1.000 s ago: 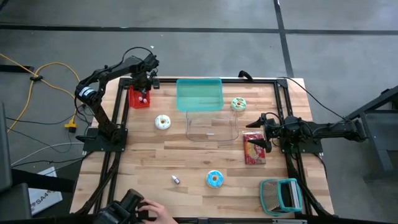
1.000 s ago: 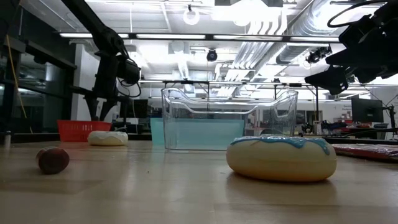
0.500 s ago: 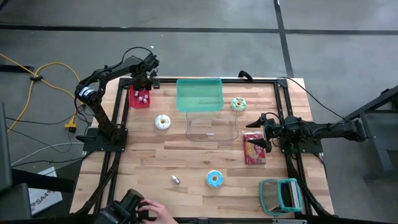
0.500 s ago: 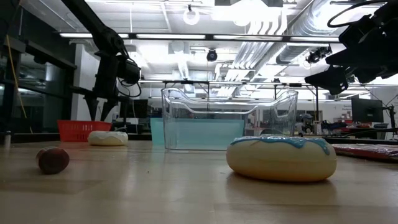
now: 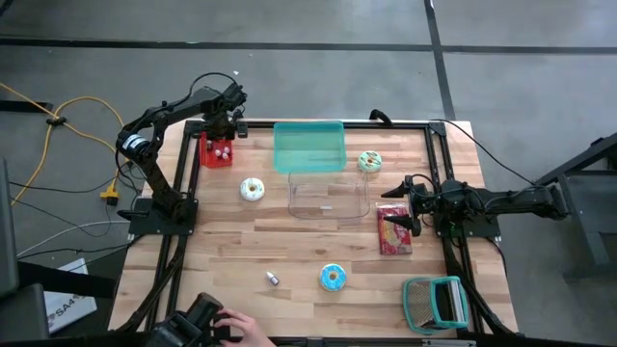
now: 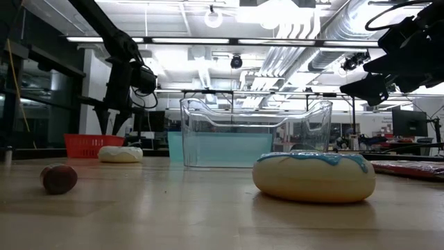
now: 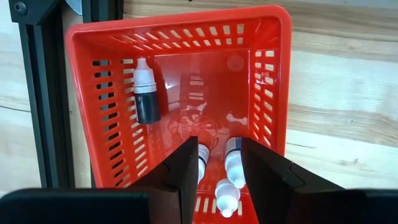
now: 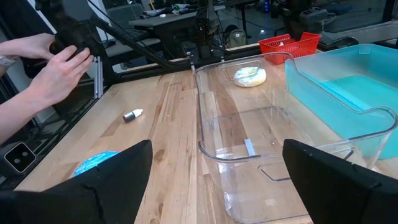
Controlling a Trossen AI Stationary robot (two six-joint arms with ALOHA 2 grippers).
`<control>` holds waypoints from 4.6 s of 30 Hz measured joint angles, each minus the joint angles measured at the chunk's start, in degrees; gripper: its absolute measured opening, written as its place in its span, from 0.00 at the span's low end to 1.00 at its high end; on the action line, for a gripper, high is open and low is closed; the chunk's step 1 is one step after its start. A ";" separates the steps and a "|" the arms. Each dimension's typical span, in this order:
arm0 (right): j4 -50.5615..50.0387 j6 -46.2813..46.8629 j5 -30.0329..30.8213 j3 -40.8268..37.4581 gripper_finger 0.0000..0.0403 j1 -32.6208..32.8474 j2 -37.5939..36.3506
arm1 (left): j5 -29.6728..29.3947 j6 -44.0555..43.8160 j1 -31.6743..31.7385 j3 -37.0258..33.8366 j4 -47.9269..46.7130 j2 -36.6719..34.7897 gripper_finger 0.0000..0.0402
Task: Pick & Place Food Item
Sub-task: Put the red food coloring bottle into the red bin
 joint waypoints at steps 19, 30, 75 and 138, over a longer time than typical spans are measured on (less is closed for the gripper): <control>0.00 0.00 0.00 0.00 0.87 0.00 0.02 | 0.33 0.69 -0.48 0.02 1.07 -8.04 0.28; 0.00 0.00 0.02 -0.02 0.87 0.00 0.00 | 0.47 2.94 -2.39 0.02 1.05 -8.04 0.28; 0.00 0.00 0.02 -0.01 0.87 0.01 0.00 | 8.74 3.26 -47.72 0.04 0.99 -8.02 0.28; 0.00 0.00 0.02 -0.01 0.87 0.01 0.01 | 9.84 35.66 -97.63 0.09 7.92 -8.00 0.28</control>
